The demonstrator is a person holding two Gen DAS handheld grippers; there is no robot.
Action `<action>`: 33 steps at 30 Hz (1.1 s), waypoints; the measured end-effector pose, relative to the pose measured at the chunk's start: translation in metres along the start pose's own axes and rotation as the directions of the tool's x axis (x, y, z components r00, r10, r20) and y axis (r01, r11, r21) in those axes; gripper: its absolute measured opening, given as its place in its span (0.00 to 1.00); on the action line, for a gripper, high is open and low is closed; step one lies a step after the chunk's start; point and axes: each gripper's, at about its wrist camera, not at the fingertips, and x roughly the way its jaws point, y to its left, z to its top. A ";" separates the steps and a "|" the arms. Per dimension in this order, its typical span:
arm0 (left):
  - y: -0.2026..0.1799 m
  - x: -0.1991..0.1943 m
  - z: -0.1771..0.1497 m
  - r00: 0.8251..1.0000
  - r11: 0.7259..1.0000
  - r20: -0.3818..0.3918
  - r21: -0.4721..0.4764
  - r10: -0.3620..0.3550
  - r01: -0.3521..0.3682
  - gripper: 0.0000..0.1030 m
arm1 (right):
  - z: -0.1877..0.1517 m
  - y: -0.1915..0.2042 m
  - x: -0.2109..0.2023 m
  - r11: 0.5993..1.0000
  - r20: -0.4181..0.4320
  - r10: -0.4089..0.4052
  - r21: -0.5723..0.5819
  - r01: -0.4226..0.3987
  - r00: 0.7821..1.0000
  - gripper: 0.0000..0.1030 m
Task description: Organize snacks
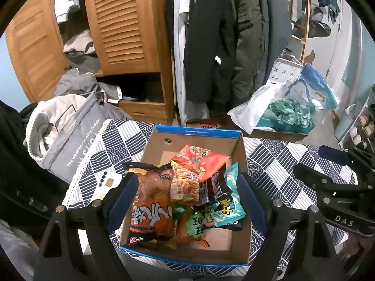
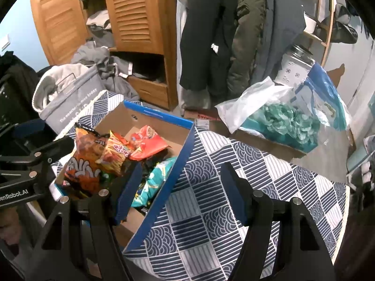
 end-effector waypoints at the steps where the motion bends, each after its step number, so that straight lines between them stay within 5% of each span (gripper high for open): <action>1: 0.001 0.000 0.000 1.000 1.000 -0.001 0.000 0.001 -0.001 0.84 | 0.000 0.000 0.000 1.000 0.001 0.001 0.001 -0.001 1.000 0.67; 33: -0.004 0.007 -0.001 0.998 0.998 -0.044 0.041 0.040 -0.038 0.88 | -0.002 0.003 0.000 1.000 -0.008 0.000 -0.004 0.000 1.000 0.67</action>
